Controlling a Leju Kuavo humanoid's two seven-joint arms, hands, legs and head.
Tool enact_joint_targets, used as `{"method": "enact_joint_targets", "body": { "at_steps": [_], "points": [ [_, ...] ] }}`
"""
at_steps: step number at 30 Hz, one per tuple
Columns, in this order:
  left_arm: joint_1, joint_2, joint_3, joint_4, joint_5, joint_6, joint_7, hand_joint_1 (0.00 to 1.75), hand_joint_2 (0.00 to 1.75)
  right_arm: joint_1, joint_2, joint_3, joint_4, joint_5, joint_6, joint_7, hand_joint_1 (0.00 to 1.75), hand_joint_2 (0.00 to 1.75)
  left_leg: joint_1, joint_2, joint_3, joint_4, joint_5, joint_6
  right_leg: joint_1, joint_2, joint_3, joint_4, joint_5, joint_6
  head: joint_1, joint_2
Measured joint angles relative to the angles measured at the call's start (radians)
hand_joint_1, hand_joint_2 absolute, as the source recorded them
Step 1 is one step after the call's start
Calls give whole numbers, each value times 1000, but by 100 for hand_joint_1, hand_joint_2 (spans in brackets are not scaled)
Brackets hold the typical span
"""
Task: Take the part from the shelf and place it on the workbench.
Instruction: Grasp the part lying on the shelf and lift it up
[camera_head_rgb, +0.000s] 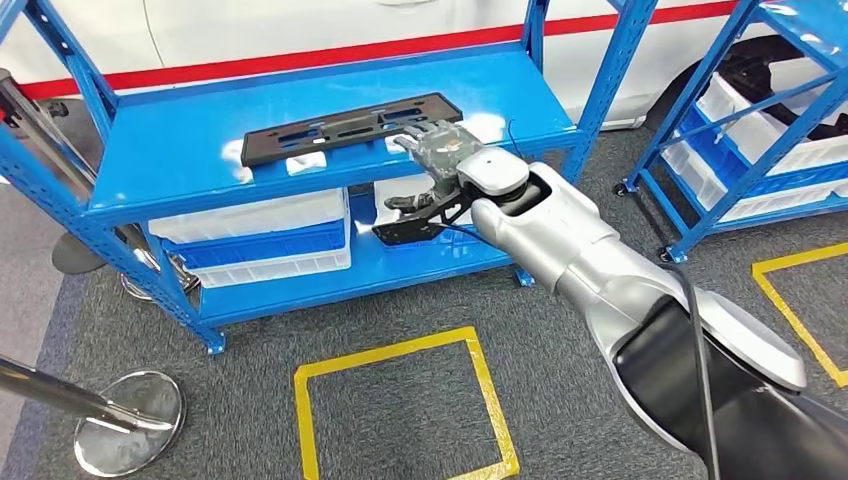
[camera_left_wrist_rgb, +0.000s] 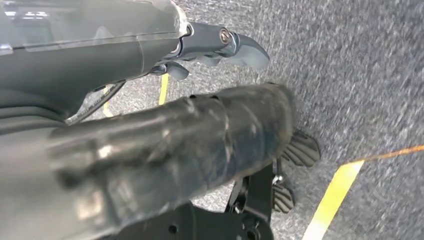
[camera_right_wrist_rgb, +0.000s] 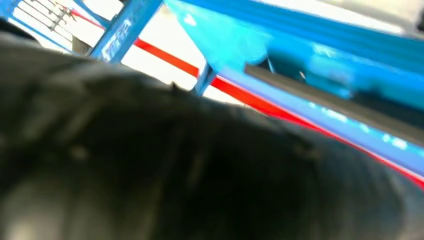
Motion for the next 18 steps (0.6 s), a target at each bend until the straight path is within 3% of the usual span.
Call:
{"method": "enact_joint_targets", "body": {
  "at_steps": [3, 4, 6, 7, 8, 9, 10, 12, 14, 18],
  "points": [
    [-1, 3, 0, 0, 0, -8, -6, 0, 0, -2, -2, 2, 0, -1, 3, 1, 0, 0, 3, 3, -8, 28, -23, -14, -8, 0, 22, -20, -6, -16, -1, 0],
    [-1, 4, 0, 0, -2, -10, -7, 0, 0, -3, -1, 3, 0, -1, 4, 2, 0, 0, 3, 4, -30, 73, -42, -16, -10, 0, 31, -26, -8, -22, -1, 0],
    [0, 5, 0, 0, -9, -11, -7, 0, 0, -1, 0, 5, 0, -3, 4, 2, 0, 0, 3, 4, -109, 207, -84, -19, -5, 1, 42, -28, -17, -32, -2, 0],
    [0, 6, -1, 0, -12, -11, -6, 0, 0, 4, 0, 6, 0, -4, 4, 3, 0, 0, 3, 4, -147, 260, -92, -19, -1, 1, 47, -27, -22, -34, -1, 0],
    [1, 8, -1, 0, -14, -11, -6, 0, 0, 9, -1, 8, 0, -4, 4, 3, 0, 0, 3, 5, -171, 281, -79, -19, 2, 2, 55, -27, -29, -35, -1, 0],
    [2, 9, -1, 0, -16, -10, -6, 0, 0, 13, -2, 10, -1, -4, 4, 3, 0, 0, 2, 5, -175, 262, -47, -16, 4, 2, 64, -26, -36, -36, -2, 0],
    [4, 10, -1, 0, -16, -10, -7, 0, 0, 15, -3, 12, -1, -4, 4, 4, 0, 0, 1, 5, -160, 208, 1, -12, 6, 3, 74, -25, -44, -36, -1, 0],
    [6, 13, -1, 0, -18, -9, -6, 0, 0, 16, -5, 14, -3, -2, 6, 4, 0, 0, -4, 5, -110, 81, 73, 2, 10, 4, 91, -22, -61, -32, -1, 0],
    [4, 15, -1, 0, -21, -7, -5, 0, 0, 16, -4, 18, -5, 3, 12, 5, 0, 0, -11, 5, -80, 20, 79, 13, 12, 4, 95, -21, -71, -25, -1, 0],
    [1, 15, -2, 0, -27, -5, -1, 0, 0, 16, 8, 27, -15, 8, 22, 4, 0, 0, -4, 6, -55, -10, 65, 26, 11, 3, 87, 2, -94, -8, 0, 0]
  ]
}}
